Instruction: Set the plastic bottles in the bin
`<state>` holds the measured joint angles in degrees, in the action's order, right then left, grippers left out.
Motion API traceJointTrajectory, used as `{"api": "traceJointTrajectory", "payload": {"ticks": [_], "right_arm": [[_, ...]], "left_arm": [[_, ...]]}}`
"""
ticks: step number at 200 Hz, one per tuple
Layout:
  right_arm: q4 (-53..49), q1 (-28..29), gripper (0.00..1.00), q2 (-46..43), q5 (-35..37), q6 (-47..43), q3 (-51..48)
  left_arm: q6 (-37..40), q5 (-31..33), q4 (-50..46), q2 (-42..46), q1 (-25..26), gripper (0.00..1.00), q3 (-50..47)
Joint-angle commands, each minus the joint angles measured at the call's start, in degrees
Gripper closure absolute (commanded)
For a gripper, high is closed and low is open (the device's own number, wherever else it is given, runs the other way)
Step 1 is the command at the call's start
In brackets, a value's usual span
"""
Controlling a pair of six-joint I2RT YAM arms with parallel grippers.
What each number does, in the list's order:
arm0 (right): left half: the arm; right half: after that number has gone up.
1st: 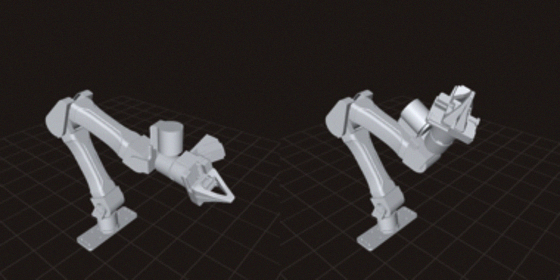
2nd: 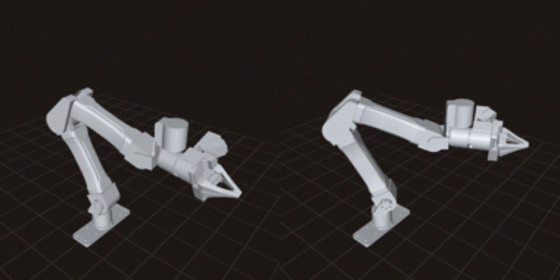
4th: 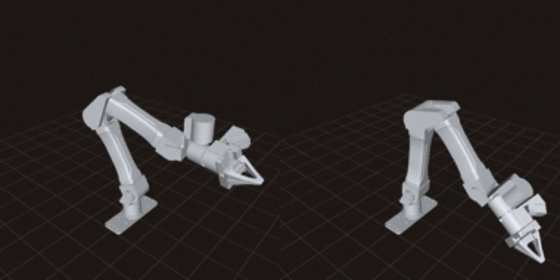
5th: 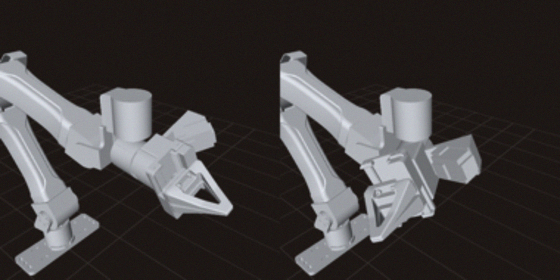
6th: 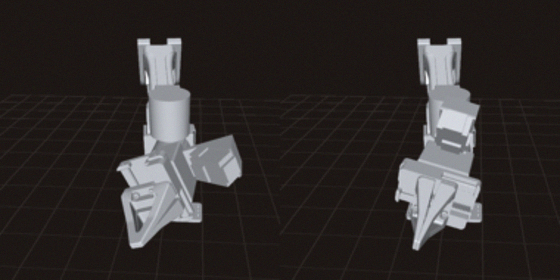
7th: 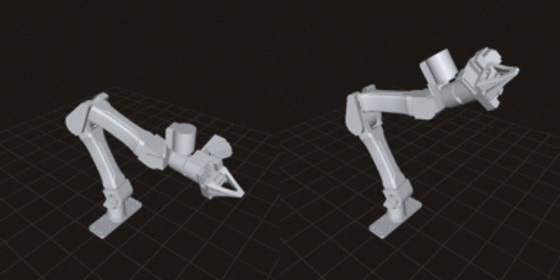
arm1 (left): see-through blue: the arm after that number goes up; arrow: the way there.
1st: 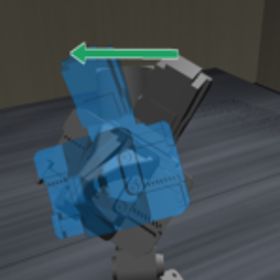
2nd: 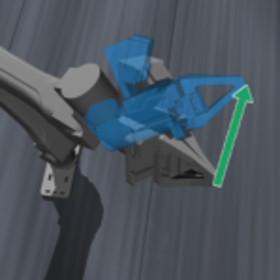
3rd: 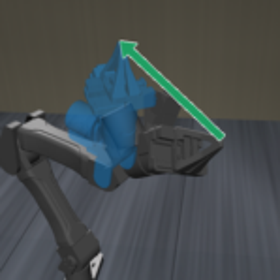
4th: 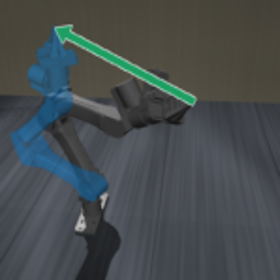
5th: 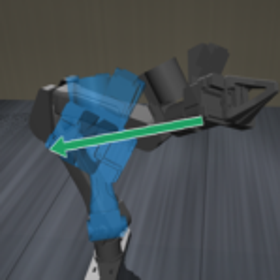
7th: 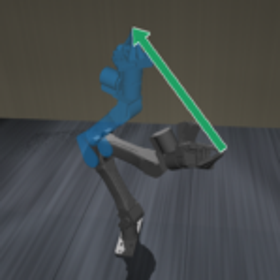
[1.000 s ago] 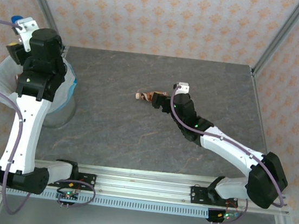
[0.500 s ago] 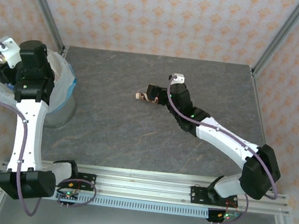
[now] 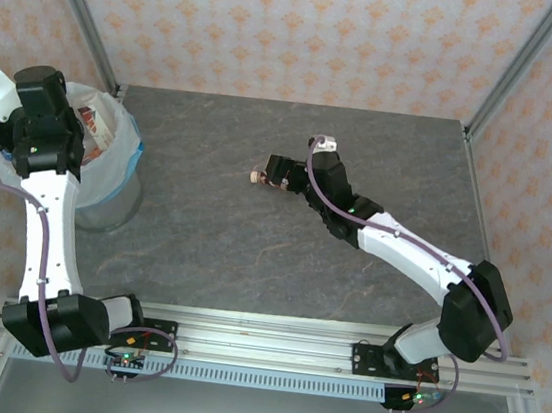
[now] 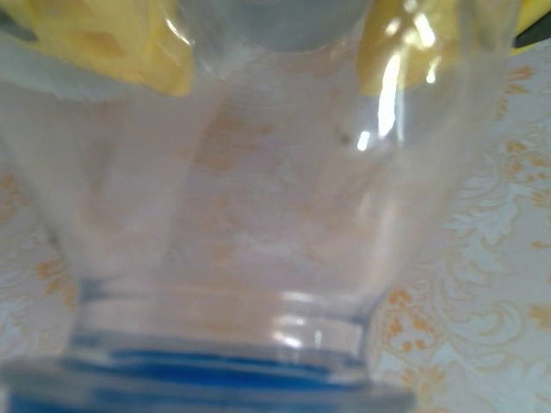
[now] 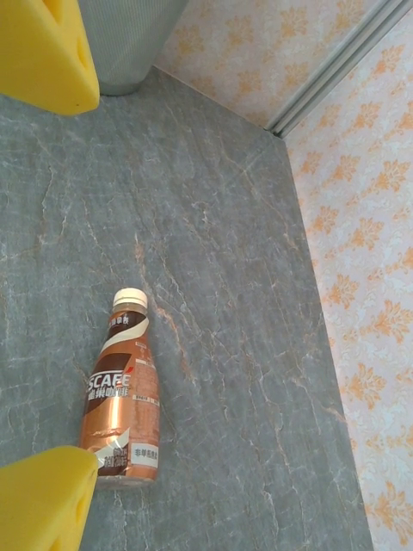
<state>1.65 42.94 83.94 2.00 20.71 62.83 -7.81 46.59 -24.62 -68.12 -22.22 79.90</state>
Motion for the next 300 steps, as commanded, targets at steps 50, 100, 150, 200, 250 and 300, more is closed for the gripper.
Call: {"api": "traceJointTrajectory", "payload": {"ticks": [50, 100, 150, 200, 250, 300], "right_arm": [[-0.43, -0.14, 0.01, 3.39, -2.06, 0.88, 3.96], [-0.57, -0.14, 0.01, 3.86, -2.0, 1.05, 3.97], [-0.95, -0.14, 0.01, 3.62, -2.17, 0.81, 3.75], [-1.4, -0.09, 0.01, 2.35, -1.6, 0.5, 2.27], [-4.81, -1.0, 0.01, 2.54, 1.58, -2.31, 2.66], [-14.28, -7.34, 0.01, 7.56, -5.07, -13.24, 7.5]], "left_arm": [[-4.85, -10.11, -0.29, -1.27, 2.35, 0.53, 3.56], [-3.25, -5.09, 9.02, -2.31, 2.41, 0.5, -1.68], [-11.22, -0.86, 1.74, -4.02, 1.06, 0.35, -2.72], [-16.84, -3.9, -11.84, -8.82, 0.77, 0.05, 5.93], [-18.42, -14.65, -17.64, -9.63, 1.99, 0.0, 8.39], [-17.39, -30.1, -14.36, -5.68, 10.4, 0.0, 4.81]]}}
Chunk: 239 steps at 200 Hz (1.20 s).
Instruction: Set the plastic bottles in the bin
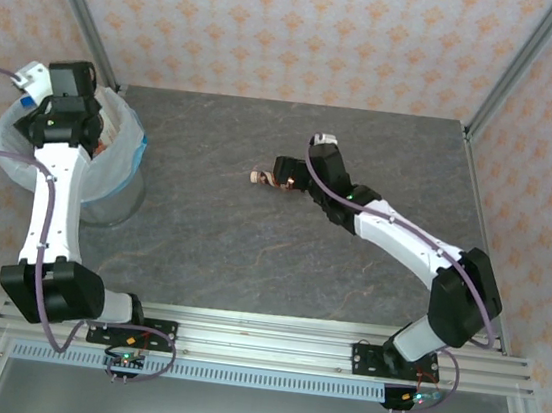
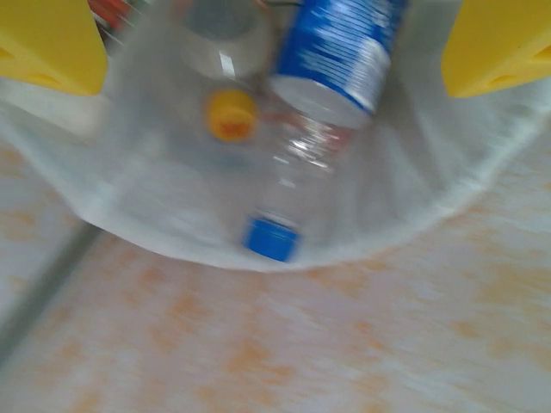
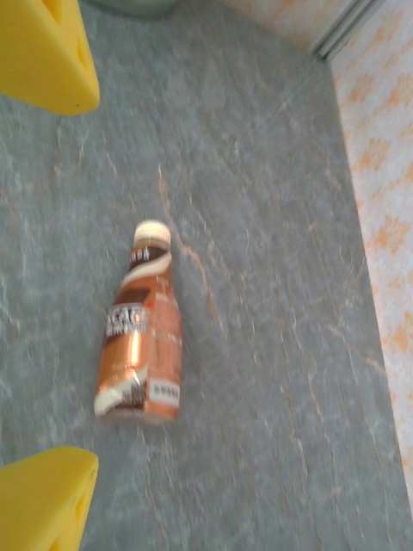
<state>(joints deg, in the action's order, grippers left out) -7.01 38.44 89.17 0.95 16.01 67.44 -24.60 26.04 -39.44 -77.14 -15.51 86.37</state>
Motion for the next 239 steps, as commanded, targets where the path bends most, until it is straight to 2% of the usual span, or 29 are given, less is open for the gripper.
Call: {"api": "traceJointTrajectory", "payload": {"ticks": [1, 28, 41, 71, 100, 149, 199, 220, 239], "right_arm": [[-5.68, -2.93, 0.01, 2.42, -4.38, -8.98, 3.01], [-11.72, -8.61, 0.01, 7.22, -17.79, -21.94, 7.95], [-16.67, -10.44, 0.01, 10.58, -22.01, -28.51, 12.31], [-28.8, -12.02, 0.01, 18.85, -25.49, -43.03, 22.69], [-38.98, -12.28, 0.01, 27.54, -25.09, -54.63, 33.6], [-49.86, -12.27, 0.01, 41.81, -25.49, -61.68, 52.13], [-52.21, -10.79, 0.02, 47.83, -24.09, -69.98, 55.28], [-48.19, -10.15, 0.21, 47.86, -22.67, -69.36, 52.98], [-47.01, -9.44, 0.26, 47.81, -20.84, -70.56, 51.76]], "left_arm": [[-0.57, -9.84, 0.53, 3.38, 3.89, 0.0, -1.7], [-1.38, -17.68, 0.77, 4.18, 7.63, 0.0, -2.64], [-1.8, -22.56, 1.34, 4.88, 8.12, 0.0, -3.77], [-0.38, -36.05, 3.86, 7.04, 8.17, 0.0, -6.8], [-0.83, -43.7, 4.35, 8.39, 8.13, 0.0, -8.89], [-1.91, -45.31, 5.56, 10.68, 8.16, 0.0, -12.98], [-0.82, -45.34, 3.41, 11.05, 8.15, 0.0, -13.06], [-0.91, -45.31, 3.68, 11.48, 8.13, 0.0, -13.57], [-1.07, -45.92, 4.02, 11.4, 8.15, 0.0, -13.8]]}}
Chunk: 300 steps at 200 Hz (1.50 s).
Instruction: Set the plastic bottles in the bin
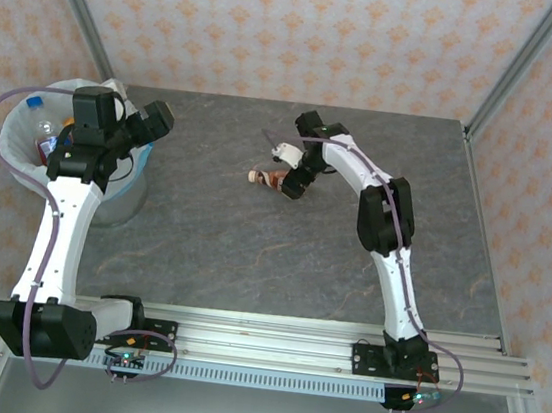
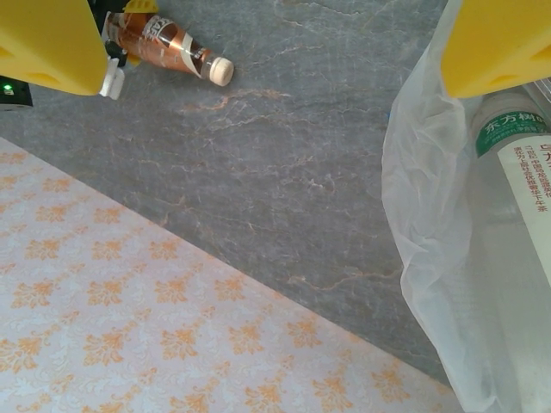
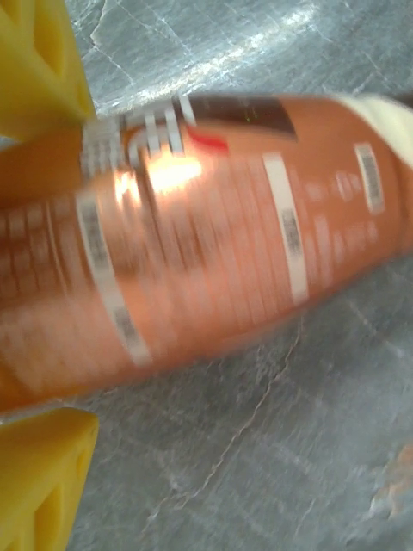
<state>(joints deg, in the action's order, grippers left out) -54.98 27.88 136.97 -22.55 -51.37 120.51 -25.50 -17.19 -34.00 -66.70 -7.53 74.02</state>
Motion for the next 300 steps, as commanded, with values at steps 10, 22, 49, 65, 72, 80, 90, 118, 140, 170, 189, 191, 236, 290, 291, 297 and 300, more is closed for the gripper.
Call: {"api": "traceJointTrajectory", "payload": {"ticks": [10, 22, 49, 65, 72, 80, 90, 118, 140, 170, 189, 191, 236, 290, 291, 297, 300], "right_arm": [[1.36, 1.49, 0.29, -0.26, 2.95, -3.37, -1.9], [2.46, 1.84, 0.34, -1.22, 3.5, -3.38, -3.34], [6.31, 2.48, 0.41, -5.12, 3.71, -2.54, -8.51], [9.34, 2.86, 0.46, -8.16, 3.74, -1.21, -12.36], [10.93, 3.01, 0.48, -9.5, 3.79, -0.65, -14.29], [12.87, 3.14, 0.49, -11.14, 3.74, 0.26, -16.52], [15.14, 3.24, 0.5, -13.41, 3.51, 1.69, -19.17], [23.42, 3.75, 0.54, -21.13, 1.91, 9.2, -27.09], [30.32, 4.23, 0.61, -27.18, 1.74, 17.62, -32.7], [43.32, 5.02, 0.62, -36.42, -0.35, 26.37, -43.9], [48.88, 5.95, 0.64, -40.8, -0.19, 32.87, -48.35], [49.17, 6.13, 0.64, -41.16, -0.15, 33.61, -48.75], [57.34, 11.14, 0.64, -46.92, -0.02, 44.62, -54.12], [60.08, 14.43, 0.63, -47.74, -4.01, 50.09, -52.65], [60.08, 14.46, 0.63, -47.75, -4.18, 50.12, -52.57], [60.29, 14.65, 0.63, -47.63, -5.13, 50.37, -52.24], [60.51, 14.7, 0.63, -47.5, -5.71, 50.57, -52.03]], "left_arm": [[-0.25, -3.37, -1.51, 0.78, 0.17, 0.0, -1.54], [-0.26, -4.15, -1.43, 0.69, 0.15, 0.0, -1.63], [-0.34, -5.48, -1.27, 0.86, 0.17, 0.0, -1.86], [-0.39, -6.33, -1.14, 0.96, 0.16, 0.0, -2.01], [-0.35, -6.82, -1.07, 0.95, 0.16, 0.0, -2.04], [-0.3, -7.4, -0.95, 0.95, 0.19, 0.0, -2.12], [-0.39, -8.23, -0.88, 0.95, 0.15, 0.0, -2.26], [-1.02, -11.42, 0.41, 1.37, 0.17, 0.0, -3.08], [-1.2, -14.01, 0.9, 2.26, 0.22, 0.0, -3.35], [-2.34, -19.49, 2.24, 3.23, 0.26, 0.0, -3.86], [-1.28, -21.83, 2.04, 3.85, 0.89, 0.0, -3.53], [-1.19, -21.83, 2.02, 3.96, 0.97, 0.0, -3.53], [-0.57, -21.61, 7.25, 7.53, 5.77, 0.0, -7.05], [0.07, -23.25, 13.05, 5.49, 11.65, 0.0, -6.86], [0.13, -23.42, 13.07, 5.42, 11.75, 0.0, -6.73], [0.6, -24.01, 12.79, 4.63, 12.59, 0.0, -6.29], [0.88, -24.01, 12.57, 4.26, 13.08, 0.0, -5.9]]}}
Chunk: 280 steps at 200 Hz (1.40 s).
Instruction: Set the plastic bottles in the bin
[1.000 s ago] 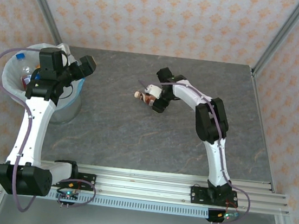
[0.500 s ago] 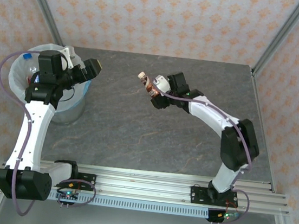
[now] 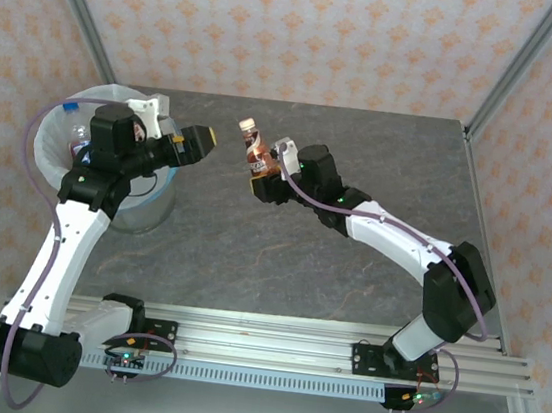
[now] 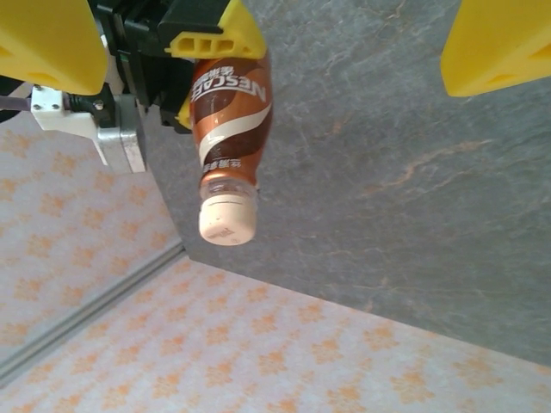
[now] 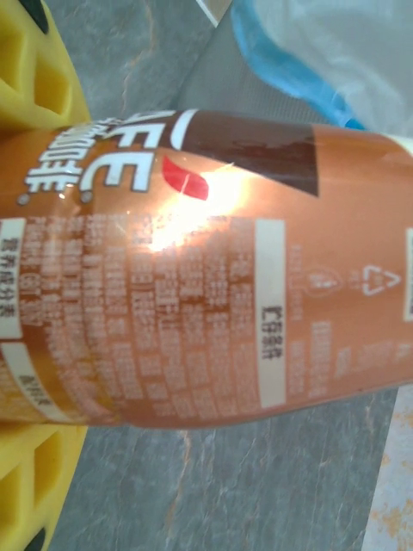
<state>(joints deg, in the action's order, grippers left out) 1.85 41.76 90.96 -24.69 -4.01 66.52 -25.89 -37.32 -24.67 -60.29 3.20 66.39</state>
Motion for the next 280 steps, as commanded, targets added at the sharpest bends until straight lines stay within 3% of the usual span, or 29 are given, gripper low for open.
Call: {"api": "traceJointTrajectory", "payload": {"ticks": [1, 69, 111, 143, 189, 241, 280], "right_arm": [[3.77, 0.85, 0.63, -1.44, -3.72, 3.3, 1.99], [4.0, 3.27, 0.62, 0.27, -9.45, 2.7, 6.0], [3.95, 5.03, 0.61, 2.38, -11.15, 3.13, 8.65], [5.13, 5.53, 0.61, 3.57, -12.21, 3.74, 9.05], [4.71, 5.53, 0.58, 4.96, -12.58, 4.01, 10.29], [4.56, 5.53, 0.36, 3.91, -10.74, 5.39, 9.26], [4.79, 5.53, 0.22, 1.57, -5.81, 4.55, 6.93]], "left_arm": [[1.41, -3.8, 3.19, -2.26, 2.48, 0.0, 1.9], [1.0, -0.27, 4.82, -8.7, 5.89, 0.02, 5.5], [1.9, -0.26, 5.77, -11.07, 7.77, 0.09, 6.34], [-0.45, 4.27, 8.89, -10.75, 8.14, 0.14, 4.52], [-2.09, 7.97, 10.88, -9.27, 8.13, 0.41, 2.44], [-0.92, 8.87, 9.03, -8.34, 8.1, 0.63, 2.4], [-1.35, 9.77, 7.88, -8.39, 8.1, 0.73, 3.23]]}}
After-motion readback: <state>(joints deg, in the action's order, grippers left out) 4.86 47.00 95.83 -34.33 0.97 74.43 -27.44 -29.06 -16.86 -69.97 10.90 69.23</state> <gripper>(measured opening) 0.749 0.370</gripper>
